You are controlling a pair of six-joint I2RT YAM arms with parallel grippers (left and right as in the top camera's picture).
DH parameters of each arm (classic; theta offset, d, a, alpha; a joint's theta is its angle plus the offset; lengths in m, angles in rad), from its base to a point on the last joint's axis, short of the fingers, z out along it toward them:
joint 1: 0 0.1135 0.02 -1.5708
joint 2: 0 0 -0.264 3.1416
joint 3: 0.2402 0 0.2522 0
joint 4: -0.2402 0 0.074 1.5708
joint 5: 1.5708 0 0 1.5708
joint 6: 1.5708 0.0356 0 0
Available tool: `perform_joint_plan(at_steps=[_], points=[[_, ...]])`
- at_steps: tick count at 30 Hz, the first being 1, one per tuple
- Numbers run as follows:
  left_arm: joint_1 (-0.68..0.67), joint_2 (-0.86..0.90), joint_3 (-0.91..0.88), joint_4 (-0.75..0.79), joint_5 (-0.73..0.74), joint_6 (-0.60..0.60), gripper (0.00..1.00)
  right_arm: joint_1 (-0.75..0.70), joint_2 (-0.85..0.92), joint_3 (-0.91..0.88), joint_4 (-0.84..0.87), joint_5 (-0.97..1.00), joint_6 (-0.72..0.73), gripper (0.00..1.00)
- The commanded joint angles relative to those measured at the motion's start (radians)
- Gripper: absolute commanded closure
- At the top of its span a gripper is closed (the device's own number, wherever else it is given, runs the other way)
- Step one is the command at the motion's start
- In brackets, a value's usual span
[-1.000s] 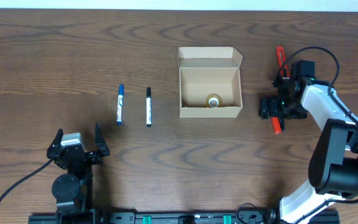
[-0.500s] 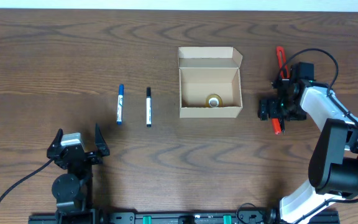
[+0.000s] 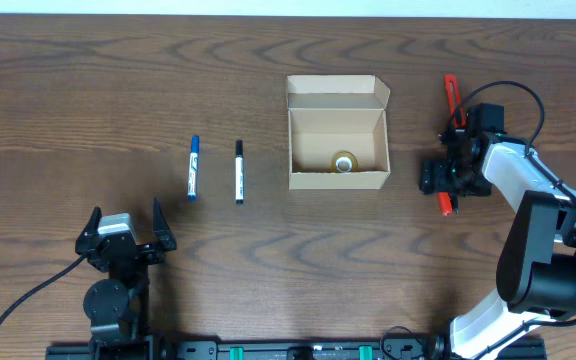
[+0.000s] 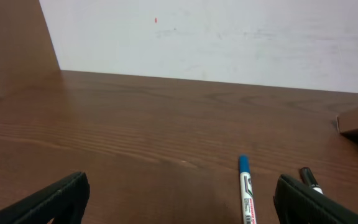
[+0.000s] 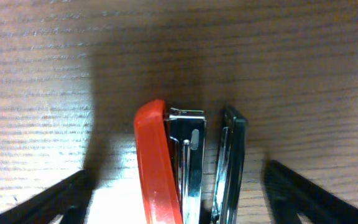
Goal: Pack container
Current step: 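Lower the right gripper and grasp the red stapler, then carry the stapler into the box and release it beside the tape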
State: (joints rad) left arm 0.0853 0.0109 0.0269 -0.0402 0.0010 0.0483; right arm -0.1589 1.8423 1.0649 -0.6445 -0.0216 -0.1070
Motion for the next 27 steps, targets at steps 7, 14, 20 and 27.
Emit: perform_joint_plan(at_steps=[7, 14, 20, 27], points=[[0.006, -0.006, -0.022, -0.036, -0.004, -0.011, 0.05, -0.004, 0.011, -0.024, 0.002, -0.005, 0.018, 0.75], [0.006, -0.006, -0.022, -0.036, -0.004, -0.011, 0.05, -0.004, 0.011, -0.024, 0.01, -0.005, 0.032, 0.99], [0.006, -0.006, -0.022, -0.036, -0.004, -0.011, 0.05, 0.005, 0.011, 0.013, -0.005, -0.045, 0.031, 0.99], [0.006, -0.006, -0.022, -0.036, -0.004, -0.011, 0.05, 0.016, 0.011, 0.241, -0.185, -0.044, 0.003, 0.99]])
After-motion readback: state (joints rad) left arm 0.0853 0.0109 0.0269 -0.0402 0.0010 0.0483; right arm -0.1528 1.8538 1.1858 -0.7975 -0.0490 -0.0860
